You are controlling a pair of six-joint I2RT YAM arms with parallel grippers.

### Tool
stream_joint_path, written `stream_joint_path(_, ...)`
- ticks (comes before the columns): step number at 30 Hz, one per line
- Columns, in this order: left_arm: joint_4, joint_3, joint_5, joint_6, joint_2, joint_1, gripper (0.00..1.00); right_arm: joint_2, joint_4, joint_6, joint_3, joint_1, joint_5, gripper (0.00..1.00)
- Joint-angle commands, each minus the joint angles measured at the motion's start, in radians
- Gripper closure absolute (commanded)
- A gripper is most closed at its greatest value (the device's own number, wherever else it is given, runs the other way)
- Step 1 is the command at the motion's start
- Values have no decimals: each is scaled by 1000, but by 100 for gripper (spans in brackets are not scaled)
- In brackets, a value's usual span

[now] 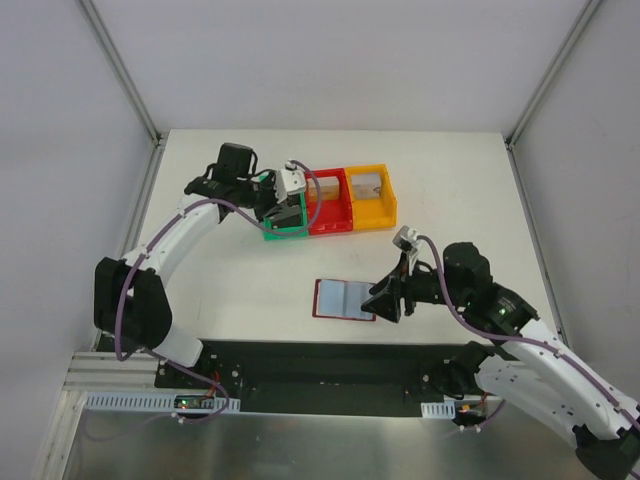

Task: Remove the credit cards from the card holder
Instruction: Place the credit card in the storage box.

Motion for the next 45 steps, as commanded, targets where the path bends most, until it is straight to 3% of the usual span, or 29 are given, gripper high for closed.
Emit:
stream_joint_path(1, -110, 129, 61, 164, 86, 4, 100, -16, -12, 17, 10, -2, -25, 41)
stream_joint_path(10, -186, 263, -14, 267, 228, 10, 100, -37, -35, 12, -7, -2, -12, 41)
stream_joint_path(23, -198, 313, -74, 302, 333, 24, 100, -4, -18, 5, -36, -2, 0, 41)
stream_joint_path(45, -197, 364, -20, 305, 495, 24, 100, 44, 2, 11, -24, -2, 9, 42)
